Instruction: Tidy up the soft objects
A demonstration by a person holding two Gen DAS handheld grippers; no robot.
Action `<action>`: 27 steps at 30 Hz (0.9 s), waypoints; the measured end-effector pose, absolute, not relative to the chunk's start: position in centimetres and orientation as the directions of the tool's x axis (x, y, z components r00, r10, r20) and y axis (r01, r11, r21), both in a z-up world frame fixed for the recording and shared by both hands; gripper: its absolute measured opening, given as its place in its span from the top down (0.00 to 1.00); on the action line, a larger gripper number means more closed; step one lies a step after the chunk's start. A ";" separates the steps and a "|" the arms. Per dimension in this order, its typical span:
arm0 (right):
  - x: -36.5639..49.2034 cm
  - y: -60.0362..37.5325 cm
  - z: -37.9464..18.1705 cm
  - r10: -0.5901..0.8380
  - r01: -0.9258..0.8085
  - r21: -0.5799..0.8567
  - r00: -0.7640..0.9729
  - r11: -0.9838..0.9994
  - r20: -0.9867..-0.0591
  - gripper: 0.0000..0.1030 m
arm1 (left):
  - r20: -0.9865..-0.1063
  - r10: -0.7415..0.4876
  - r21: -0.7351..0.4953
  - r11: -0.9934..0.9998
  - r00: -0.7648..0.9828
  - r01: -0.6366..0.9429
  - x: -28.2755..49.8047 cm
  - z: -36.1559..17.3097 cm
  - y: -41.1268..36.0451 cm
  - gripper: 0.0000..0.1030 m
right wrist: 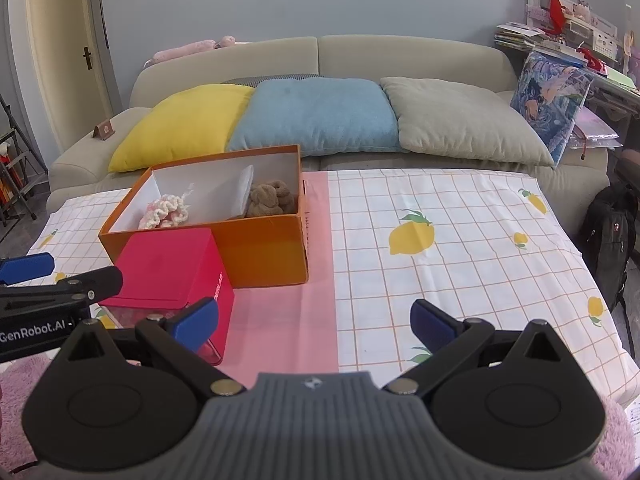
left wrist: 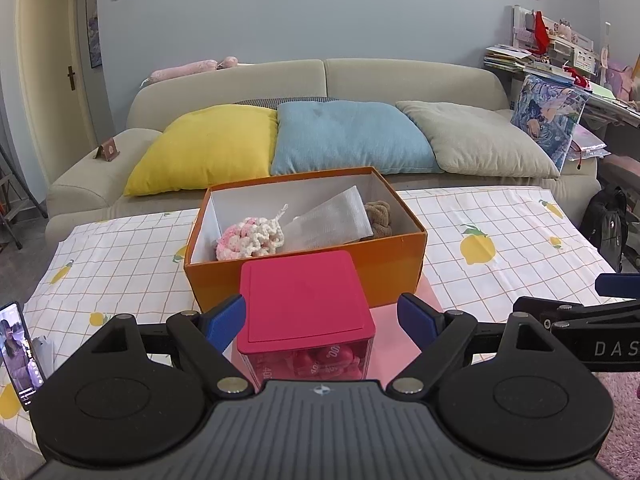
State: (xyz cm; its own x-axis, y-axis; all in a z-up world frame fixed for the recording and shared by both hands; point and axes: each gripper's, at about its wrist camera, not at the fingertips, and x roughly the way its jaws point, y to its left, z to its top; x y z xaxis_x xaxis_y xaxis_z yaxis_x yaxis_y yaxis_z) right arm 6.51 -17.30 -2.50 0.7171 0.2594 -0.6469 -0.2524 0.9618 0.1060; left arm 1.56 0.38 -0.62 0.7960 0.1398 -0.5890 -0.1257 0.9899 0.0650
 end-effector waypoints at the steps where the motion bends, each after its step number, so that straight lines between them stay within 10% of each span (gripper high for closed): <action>1: 6.5 -17.3 -2.5 0.259 -0.252 0.106 0.717 0.962 -0.647 0.03 | -0.588 0.140 0.066 0.990 0.796 -0.126 1.6 -0.6 0.4 0.03; 27: 6.7 -17.1 -2.9 0.259 -0.252 0.106 0.711 0.962 -0.653 0.03 | -0.587 0.141 0.067 0.990 0.797 -0.126 1.7 -0.4 0.3 0.03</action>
